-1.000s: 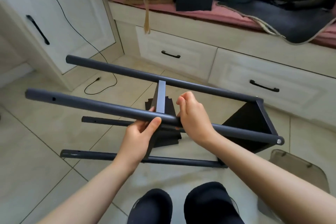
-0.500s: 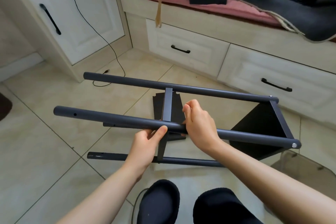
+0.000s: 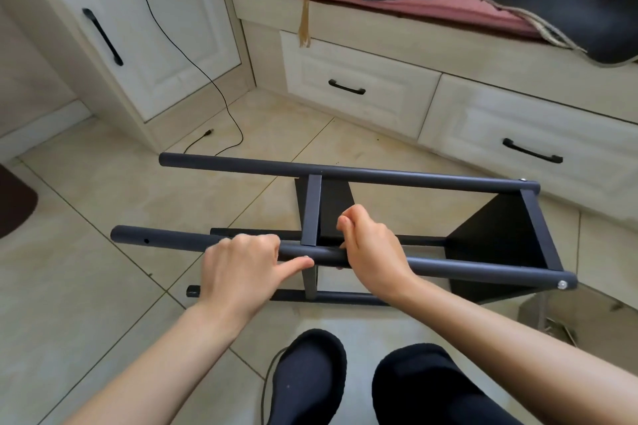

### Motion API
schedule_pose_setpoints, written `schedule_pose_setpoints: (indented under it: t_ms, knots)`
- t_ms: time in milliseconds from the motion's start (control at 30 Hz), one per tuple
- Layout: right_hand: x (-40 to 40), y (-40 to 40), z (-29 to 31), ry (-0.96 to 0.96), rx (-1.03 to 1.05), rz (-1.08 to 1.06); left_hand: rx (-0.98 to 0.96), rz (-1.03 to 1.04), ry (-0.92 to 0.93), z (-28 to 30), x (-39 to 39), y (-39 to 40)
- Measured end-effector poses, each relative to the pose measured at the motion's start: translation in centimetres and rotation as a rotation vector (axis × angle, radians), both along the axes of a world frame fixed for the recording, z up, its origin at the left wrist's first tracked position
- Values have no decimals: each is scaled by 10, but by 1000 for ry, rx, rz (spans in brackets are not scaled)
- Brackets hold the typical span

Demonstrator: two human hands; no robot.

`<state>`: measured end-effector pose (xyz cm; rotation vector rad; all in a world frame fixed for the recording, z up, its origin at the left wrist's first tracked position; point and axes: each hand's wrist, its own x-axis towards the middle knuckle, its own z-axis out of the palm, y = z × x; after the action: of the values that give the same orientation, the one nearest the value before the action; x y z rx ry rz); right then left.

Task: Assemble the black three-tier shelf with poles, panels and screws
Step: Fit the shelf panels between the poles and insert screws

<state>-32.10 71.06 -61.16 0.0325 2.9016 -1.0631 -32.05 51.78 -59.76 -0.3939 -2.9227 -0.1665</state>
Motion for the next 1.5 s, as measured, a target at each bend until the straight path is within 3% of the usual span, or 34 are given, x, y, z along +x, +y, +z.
schedule_pose_setpoints:
  t_ms: [100, 200, 367, 467, 833, 1033, 1267, 1500]
  knots:
    - [3, -1, -2, 4, 7, 15, -15, -223, 155, 1, -9, -6]
    - [2, 0, -2, -4, 2, 12, -27, -350, 167, -1, -24, -8]
    - [3, 0, -1, -75, -43, 26, -267, -527, -127, -8, -47, -19]
    - [3, -1, -3, -132, -81, 23, -245, -603, -146, -18, -53, -26]
    - [-1, 10, -15, -247, -101, 194, -36, -762, -108, -33, -49, -32]
    - [-18, 14, -17, -295, -332, 158, 6, -774, -115, -34, -48, -30]
    - [-40, 15, -27, -531, -651, 190, 20, -793, -106, -36, -45, -30]
    - [-54, 4, -44, -760, -631, 317, 24, -799, -88, -38, -46, -26]
